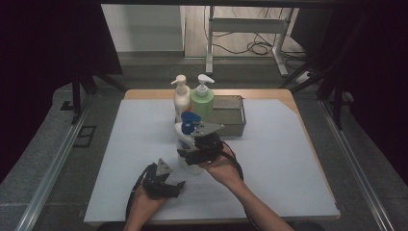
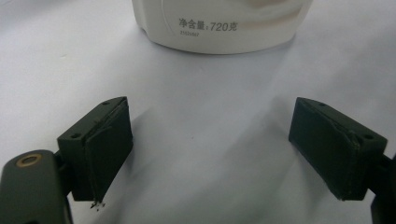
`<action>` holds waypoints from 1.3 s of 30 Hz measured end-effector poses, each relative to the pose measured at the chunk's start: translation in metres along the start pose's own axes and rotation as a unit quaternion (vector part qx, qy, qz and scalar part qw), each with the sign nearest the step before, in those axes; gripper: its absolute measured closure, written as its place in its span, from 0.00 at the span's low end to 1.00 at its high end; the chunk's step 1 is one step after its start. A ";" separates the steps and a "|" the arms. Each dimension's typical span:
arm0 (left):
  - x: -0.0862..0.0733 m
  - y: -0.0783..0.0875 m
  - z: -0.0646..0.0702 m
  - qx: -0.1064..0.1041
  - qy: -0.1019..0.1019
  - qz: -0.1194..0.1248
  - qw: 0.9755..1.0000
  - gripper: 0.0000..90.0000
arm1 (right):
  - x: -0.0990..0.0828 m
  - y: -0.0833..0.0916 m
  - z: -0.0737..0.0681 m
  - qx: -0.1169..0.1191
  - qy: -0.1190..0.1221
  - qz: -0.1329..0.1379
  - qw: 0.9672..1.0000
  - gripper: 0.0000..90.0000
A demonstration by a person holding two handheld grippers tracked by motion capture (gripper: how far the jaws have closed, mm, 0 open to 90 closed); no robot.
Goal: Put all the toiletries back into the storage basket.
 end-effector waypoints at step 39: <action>0.000 0.000 0.000 0.000 0.000 0.000 1.000 0.15 | 0.009 0.017 0.009 0.014 0.001 -0.023 1.000 0.42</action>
Point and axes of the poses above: each handheld gripper's, and its own axes: y roughly backward along the jaws, x roughly out of its top, z roughly to its right, the point moved 10 cm from there along -y, roughly forward along the jaws, and after that the axes turned 4 degrees about -y, right-handed, at the moved point
